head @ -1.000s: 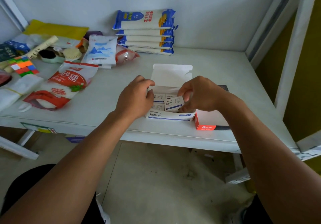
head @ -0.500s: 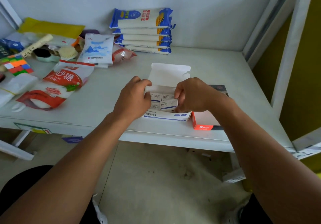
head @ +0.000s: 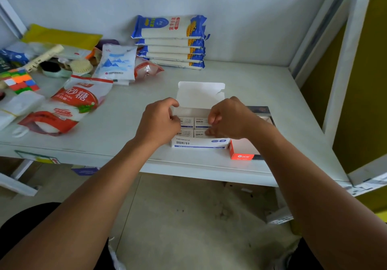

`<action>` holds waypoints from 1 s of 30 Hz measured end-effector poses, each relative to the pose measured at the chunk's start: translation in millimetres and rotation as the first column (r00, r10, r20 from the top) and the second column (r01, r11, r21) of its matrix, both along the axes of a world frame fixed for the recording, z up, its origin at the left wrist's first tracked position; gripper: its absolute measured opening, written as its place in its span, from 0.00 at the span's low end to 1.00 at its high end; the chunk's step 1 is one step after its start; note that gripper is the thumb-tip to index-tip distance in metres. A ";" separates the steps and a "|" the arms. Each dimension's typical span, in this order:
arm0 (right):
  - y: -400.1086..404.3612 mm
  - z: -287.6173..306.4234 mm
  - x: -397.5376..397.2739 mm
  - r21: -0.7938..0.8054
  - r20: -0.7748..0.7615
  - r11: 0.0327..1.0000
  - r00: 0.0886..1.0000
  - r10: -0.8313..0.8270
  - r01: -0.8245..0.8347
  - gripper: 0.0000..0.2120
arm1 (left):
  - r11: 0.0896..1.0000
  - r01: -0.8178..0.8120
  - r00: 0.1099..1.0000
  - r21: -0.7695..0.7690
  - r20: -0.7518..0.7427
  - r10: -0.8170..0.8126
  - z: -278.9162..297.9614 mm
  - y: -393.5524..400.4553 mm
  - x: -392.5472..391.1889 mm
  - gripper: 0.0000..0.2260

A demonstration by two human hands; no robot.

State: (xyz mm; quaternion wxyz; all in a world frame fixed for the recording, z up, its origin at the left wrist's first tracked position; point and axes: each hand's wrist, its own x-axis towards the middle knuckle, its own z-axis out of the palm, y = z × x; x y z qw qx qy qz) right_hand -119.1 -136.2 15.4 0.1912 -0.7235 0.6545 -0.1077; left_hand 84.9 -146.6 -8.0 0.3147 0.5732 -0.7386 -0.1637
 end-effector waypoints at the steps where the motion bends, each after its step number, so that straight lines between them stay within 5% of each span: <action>1: 0.3 1.9 -0.6 0.003 0.059 1.000 0.998 -0.018 0.018 0.12 | 0.999 -0.022 0.999 0.023 -0.049 0.023 0.2 -1.1 0.9 0.13; 7: 2.0 2.4 -9.8 -0.280 0.299 0.918 0.934 -0.195 0.282 0.15 | 0.983 -0.104 0.976 0.152 -0.174 0.131 2.5 -8.1 -1.6 0.21; 11: -3.6 -0.6 -14.9 -0.120 0.410 0.901 0.847 -0.338 0.418 0.26 | 0.953 -0.046 0.940 0.300 -0.309 0.143 7.1 -12.6 -5.6 0.23; 16: -5.8 -3.1 -14.8 0.104 0.562 0.912 0.732 -0.384 0.398 0.27 | 0.947 -0.051 0.850 0.318 -0.484 0.208 12.0 -16.7 -8.2 0.22; 21: 3.3 1.4 -13.0 0.052 0.777 0.935 0.575 -0.258 0.350 0.15 | 0.966 -0.050 0.732 0.254 -0.649 0.209 17.1 -18.2 -4.9 0.11; 24: 10.2 6.2 -17.3 0.028 0.852 0.964 0.498 -0.162 0.266 0.15 | 0.981 -0.038 0.744 0.191 -0.649 0.155 16.8 -13.0 -3.1 0.14; 30: 19.3 4.4 -22.3 0.019 0.818 0.974 0.557 -0.145 0.227 0.15 | 0.987 0.027 0.816 0.159 -0.573 0.070 10.4 -2.1 -2.4 0.17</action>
